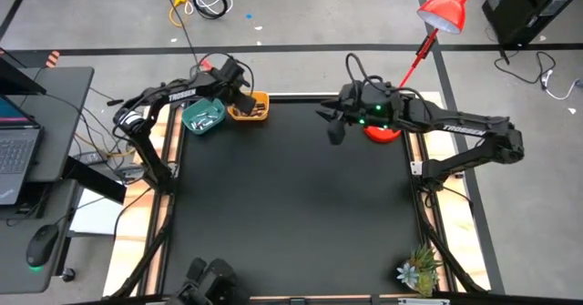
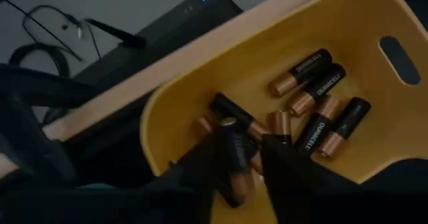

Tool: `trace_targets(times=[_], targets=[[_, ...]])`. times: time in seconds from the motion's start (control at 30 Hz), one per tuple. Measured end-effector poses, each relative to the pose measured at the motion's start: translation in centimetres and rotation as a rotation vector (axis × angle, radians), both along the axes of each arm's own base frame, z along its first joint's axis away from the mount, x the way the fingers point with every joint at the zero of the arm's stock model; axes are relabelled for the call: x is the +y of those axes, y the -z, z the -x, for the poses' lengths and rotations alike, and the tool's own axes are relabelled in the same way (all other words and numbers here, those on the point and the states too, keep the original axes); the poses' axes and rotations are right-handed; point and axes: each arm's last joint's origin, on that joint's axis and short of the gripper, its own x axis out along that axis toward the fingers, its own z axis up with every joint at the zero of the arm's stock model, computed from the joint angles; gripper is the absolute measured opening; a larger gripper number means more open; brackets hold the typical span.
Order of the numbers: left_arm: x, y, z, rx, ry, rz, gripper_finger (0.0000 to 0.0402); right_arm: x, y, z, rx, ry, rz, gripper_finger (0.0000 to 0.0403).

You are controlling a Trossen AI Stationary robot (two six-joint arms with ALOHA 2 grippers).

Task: Sort batteries
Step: Put the black battery into the yellow bin, then return to Home Position

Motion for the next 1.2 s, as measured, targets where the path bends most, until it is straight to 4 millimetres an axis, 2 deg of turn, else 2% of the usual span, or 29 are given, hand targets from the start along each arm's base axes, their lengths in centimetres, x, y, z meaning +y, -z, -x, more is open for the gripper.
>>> trace_targets(times=[0.13,0.27,0.33,0.47,0.53,0.63,0.77,0.93,1.03,1.2], targets=[[0.1,0.0,-0.2,-0.024,-0.030,0.000,0.0184,-0.1,0.3,-0.3,0.002,0.006,-0.023,0.0149],[0.1,-1.7,-0.3,-0.072,-0.056,-0.005,0.0223,-0.1,-0.6,0.3,-0.066,0.011,-0.039,0.0149],[-0.3,-3.1,-0.5,-0.111,-0.035,-0.021,0.0224,-0.2,-1.6,1.2,-0.116,-0.001,-0.035,0.0149],[-2.4,-6.5,-1.2,-0.229,0.060,-0.109,0.0204,-0.5,-2.7,3.3,-0.158,-0.056,-0.023,0.0142],[-4.0,-8.0,-1.3,-0.255,0.128,-0.151,0.0189,-0.5,-2.2,4.6,-0.152,-0.092,-0.026,0.0136],[-6.8,-8.9,-1.0,-0.285,0.220,-0.161,0.0166,-0.5,-0.3,6.6,-0.132,-0.104,-0.045,0.0126],[-10.9,-8.5,-0.1,-0.409,0.245,-0.153,0.0137,-0.4,3.1,9.0,-0.155,-0.073,-0.102,0.0113],[-15.8,-6.3,1.1,-0.685,0.173,-0.123,0.0107,0.0,6.2,11.4,-0.324,-0.075,-0.163,0.0101],[-18.0,-4.5,1.8,-0.809,0.098,-0.098,0.0091,0.2,8.1,12.6,-0.395,-0.067,-0.193,0.0095],[-20.6,-2.1,2.9,-0.920,-0.040,-0.096,0.0065,0.5,11.4,14.1,-0.475,-0.071,-0.305,0.0085]])
